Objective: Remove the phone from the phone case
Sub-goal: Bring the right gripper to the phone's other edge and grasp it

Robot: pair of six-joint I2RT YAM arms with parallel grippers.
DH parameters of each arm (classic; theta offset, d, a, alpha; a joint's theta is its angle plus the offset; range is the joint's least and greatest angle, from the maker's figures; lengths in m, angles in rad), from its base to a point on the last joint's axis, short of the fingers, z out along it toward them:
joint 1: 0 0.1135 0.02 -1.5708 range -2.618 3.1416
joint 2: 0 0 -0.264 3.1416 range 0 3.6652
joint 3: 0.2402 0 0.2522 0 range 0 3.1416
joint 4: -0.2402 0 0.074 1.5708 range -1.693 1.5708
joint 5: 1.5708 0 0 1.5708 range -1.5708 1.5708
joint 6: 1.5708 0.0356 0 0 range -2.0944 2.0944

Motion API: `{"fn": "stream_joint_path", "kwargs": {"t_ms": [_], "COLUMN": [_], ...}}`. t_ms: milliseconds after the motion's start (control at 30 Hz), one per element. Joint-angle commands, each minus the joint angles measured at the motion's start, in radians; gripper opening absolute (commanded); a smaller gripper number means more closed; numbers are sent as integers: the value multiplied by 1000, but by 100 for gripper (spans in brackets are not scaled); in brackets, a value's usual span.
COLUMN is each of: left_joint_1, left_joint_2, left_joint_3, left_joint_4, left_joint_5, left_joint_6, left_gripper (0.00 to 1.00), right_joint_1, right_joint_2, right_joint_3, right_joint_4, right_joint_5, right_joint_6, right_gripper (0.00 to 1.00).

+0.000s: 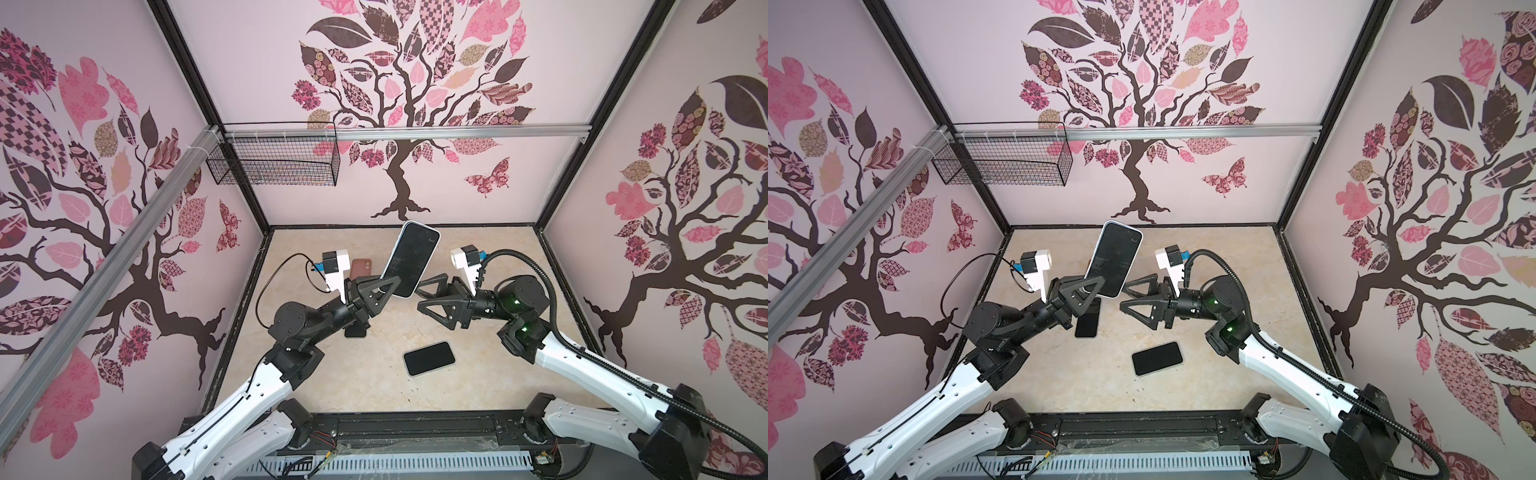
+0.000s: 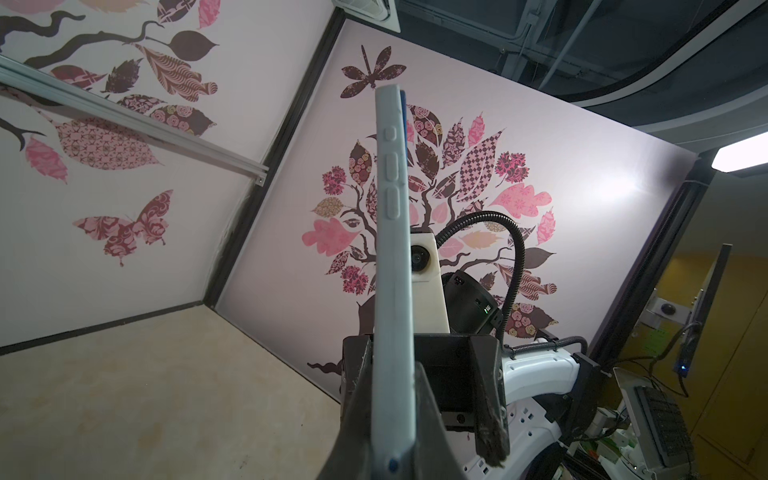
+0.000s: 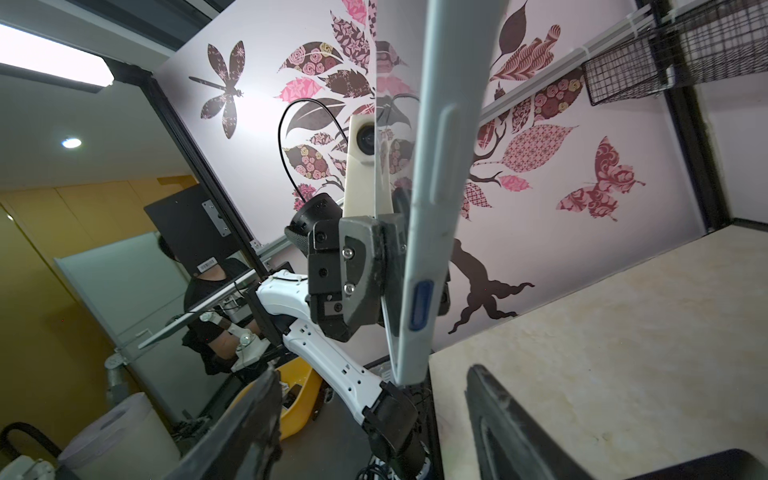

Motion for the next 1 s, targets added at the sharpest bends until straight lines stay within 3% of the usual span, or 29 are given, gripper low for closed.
{"fn": "stream_joint_path", "kwargs": {"t_ms": [0, 333, 600, 967], "left_joint_1": [-5, -17, -25, -32], "left_joint_2": [-8, 11, 21, 29], "left_joint_3": [49, 53, 49, 42], "left_joint_4": [99, 119, 129, 129], "left_joint_5": [-3, 6, -5, 3], "left_joint_6": [-20, -43, -47, -44], "left_gripper": [0, 0, 0, 0], "right_joint_1": [10, 21, 24, 25], "right_joint_2": [16, 67, 80, 82], "right_joint_3": [47, 95, 107, 113], "right_joint_4": [78, 96, 104, 80], "right_joint_5": [18, 2, -14, 18], "right_joint_6": [-23, -18, -24, -49], "right_gripper": [66, 58, 44, 36]}}
